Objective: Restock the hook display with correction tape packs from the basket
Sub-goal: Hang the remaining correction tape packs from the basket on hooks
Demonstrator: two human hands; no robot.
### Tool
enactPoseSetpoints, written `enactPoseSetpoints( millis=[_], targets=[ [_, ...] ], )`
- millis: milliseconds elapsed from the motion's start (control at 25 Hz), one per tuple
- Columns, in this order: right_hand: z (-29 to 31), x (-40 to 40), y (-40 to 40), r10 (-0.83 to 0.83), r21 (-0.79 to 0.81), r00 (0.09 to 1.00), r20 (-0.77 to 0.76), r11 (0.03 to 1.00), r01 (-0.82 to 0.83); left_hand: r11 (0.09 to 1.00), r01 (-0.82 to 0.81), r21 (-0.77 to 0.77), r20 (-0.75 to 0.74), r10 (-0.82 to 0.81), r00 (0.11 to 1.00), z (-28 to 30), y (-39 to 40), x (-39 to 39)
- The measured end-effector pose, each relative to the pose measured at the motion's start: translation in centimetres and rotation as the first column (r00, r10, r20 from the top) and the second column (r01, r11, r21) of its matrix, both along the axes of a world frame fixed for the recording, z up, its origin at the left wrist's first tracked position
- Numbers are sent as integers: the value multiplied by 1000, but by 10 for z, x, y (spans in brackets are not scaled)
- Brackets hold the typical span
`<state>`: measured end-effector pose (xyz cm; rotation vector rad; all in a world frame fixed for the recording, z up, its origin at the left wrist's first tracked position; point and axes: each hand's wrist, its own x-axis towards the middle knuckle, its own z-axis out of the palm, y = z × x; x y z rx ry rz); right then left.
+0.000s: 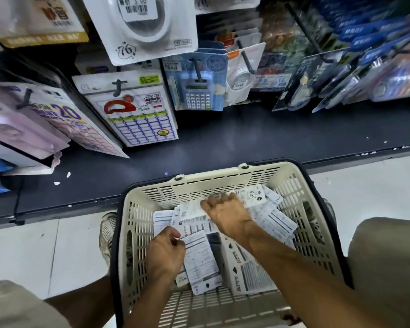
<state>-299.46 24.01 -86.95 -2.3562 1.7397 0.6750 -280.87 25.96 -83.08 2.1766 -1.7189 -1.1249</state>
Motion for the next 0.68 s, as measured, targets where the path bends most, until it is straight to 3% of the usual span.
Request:
enactPoseSetpoints(
  millis=[160,280,360,400,440,520,600,680],
  targets=[
    [1,2,3,-115,11,993,7,993,115,1000,-20,-3,-17,19,1000,-3,1,5],
    [30,-20,-16,-153,96,964,218,986,135,990,-135,33,-106,138,985,-6,-1,5],
    [59,-33,-22,-239,150,890,388,969,195,951,-262,163,-258,298,919,0,-3,3],
    [74,-35,-22,-349,226,777,524,937,268,927,-257,271,-356,345,868,5,-5,1],
    [87,-33,-21,-464,335,583,667,885,322,919,-175,353,-458,333,824,10,-6,-3],
    [111,-22,-17,-607,564,74,791,771,297,900,26,435,-639,288,713,25,-5,-12],
    [124,-13,-12,-628,705,-341,699,685,184,877,149,457,-730,274,626,38,-2,-24],
    [133,-12,-5,-613,769,-554,564,634,82,883,186,432,-759,244,604,48,2,-34]
  ],
)
